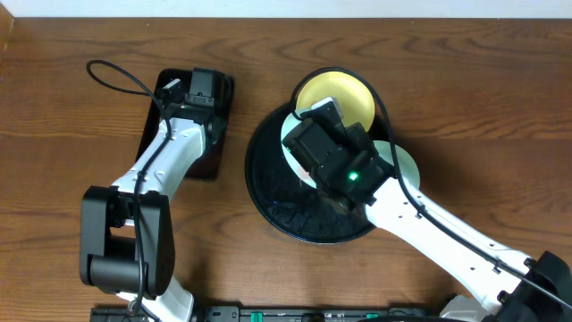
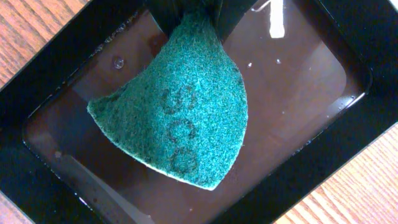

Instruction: Clean dirty plates on tray and stack at the side

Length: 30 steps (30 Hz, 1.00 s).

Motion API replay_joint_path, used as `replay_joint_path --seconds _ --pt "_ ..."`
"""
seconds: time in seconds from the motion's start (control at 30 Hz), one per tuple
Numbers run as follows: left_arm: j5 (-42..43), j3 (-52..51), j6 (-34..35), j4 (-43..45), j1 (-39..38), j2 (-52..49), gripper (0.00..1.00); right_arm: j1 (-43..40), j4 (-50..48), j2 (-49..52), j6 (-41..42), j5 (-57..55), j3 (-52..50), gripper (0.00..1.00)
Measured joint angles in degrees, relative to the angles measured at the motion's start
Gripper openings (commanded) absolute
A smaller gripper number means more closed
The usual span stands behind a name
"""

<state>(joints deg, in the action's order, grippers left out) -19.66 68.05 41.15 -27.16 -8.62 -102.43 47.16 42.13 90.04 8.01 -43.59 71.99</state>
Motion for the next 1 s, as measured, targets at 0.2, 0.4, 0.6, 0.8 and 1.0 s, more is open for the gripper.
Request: replay_joint_path --seconds 0.2,0.4,0.6,0.8,1.0 --pt "0.0 0.0 0.6 -1.1 0.0 0.0 0.11 1.5 -0.3 0.0 -1.4 -2.0 0.0 0.01" --pt "0.0 0.0 0.6 -1.1 0.0 0.0 0.11 1.6 -0.8 0.0 -3.3 -5.9 0.0 0.01" --pt "0.0 -0.2 0.6 -1.1 0.0 0.0 0.11 1.6 -4.1 0.0 -8.6 -9.9 0.0 0.01" --pt "0.0 -0.2 0.7 -1.1 0.0 0.0 0.11 1.9 -4.8 0.0 -11.9 -11.6 0.0 0.01" --pt "0.0 -0.2 0.6 -1.1 0.0 0.0 0.11 3.8 -5.4 0.0 -12.7 -11.8 0.0 0.01"
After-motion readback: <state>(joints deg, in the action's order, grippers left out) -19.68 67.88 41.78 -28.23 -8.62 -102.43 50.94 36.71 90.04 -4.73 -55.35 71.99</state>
